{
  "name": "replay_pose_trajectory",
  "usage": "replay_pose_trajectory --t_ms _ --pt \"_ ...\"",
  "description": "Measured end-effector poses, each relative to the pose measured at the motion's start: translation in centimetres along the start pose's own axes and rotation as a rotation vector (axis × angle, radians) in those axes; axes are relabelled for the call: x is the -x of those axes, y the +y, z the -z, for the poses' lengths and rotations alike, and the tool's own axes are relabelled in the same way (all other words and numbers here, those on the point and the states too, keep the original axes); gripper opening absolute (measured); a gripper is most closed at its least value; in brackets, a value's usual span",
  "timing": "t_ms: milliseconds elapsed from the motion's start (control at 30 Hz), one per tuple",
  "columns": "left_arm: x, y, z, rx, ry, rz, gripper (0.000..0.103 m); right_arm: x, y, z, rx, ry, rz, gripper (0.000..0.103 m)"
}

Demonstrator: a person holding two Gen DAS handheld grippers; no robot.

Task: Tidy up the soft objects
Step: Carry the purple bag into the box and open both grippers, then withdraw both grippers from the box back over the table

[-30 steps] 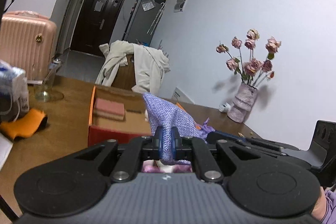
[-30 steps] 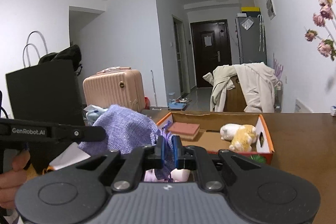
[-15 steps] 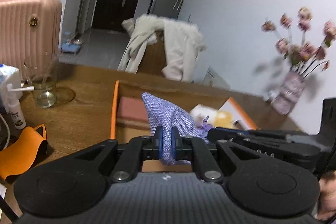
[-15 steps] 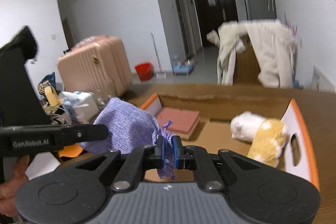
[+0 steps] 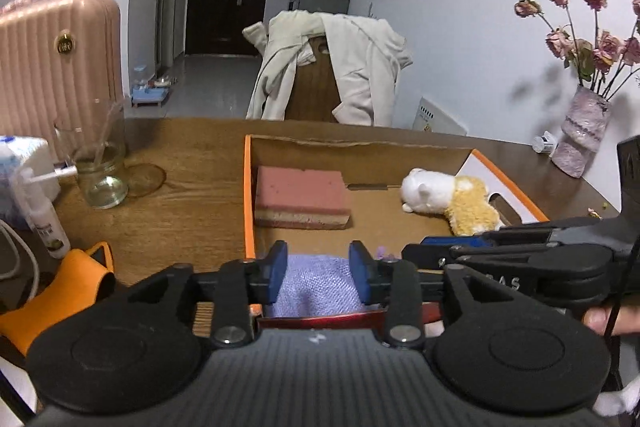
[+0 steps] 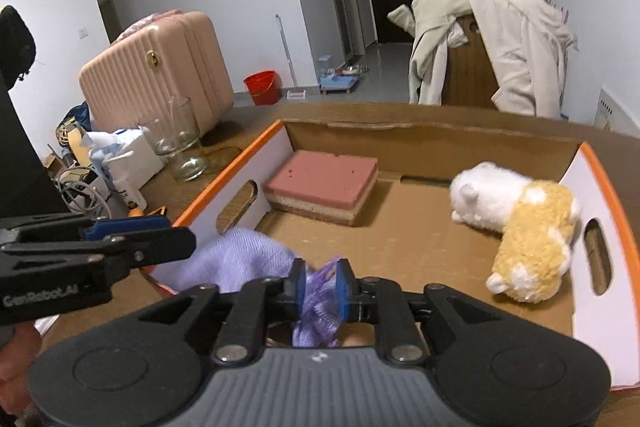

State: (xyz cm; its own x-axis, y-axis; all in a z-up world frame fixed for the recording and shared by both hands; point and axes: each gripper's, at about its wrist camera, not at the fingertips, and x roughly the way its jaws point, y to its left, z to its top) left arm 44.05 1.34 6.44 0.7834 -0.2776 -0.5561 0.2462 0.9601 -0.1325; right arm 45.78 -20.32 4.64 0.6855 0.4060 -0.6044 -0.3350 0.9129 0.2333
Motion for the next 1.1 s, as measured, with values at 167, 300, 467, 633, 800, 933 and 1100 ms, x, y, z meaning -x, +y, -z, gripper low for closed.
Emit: replay_pose_trajectory --t_ms 167,300,467,633,800,933,1100 --pt "3.4 -0.6 -0.1 -0.007 -0.041 -0.016 0.039 4.9 0.9 -0.3 0.045 -0.068 0.018 0.032" --pt "7.2 -1.2 0.2 -0.022 -0.106 -0.042 0.052 10.0 1.8 0.4 0.097 -0.138 0.049 0.062" --pt "12.1 -2.2 1.1 -0.021 -0.189 -0.092 0.061 15.7 1.6 2.2 0.092 -0.211 0.092 0.077" --pt "16.4 -3.3 2.9 -0.033 -0.247 -0.127 0.076 20.9 2.3 4.9 0.107 -0.292 0.108 0.088" --pt "21.1 -5.0 5.8 -0.053 -0.306 -0.132 0.084 25.4 3.5 8.5 0.109 -0.351 0.104 0.089" --pt "24.2 -6.1 8.8 -0.056 -0.337 -0.112 0.092 28.1 5.1 11.8 0.140 -0.394 0.107 0.097" --pt "26.5 -7.1 12.5 -0.054 -0.344 -0.098 0.095 30.1 7.5 15.8 0.200 -0.412 0.124 0.098"
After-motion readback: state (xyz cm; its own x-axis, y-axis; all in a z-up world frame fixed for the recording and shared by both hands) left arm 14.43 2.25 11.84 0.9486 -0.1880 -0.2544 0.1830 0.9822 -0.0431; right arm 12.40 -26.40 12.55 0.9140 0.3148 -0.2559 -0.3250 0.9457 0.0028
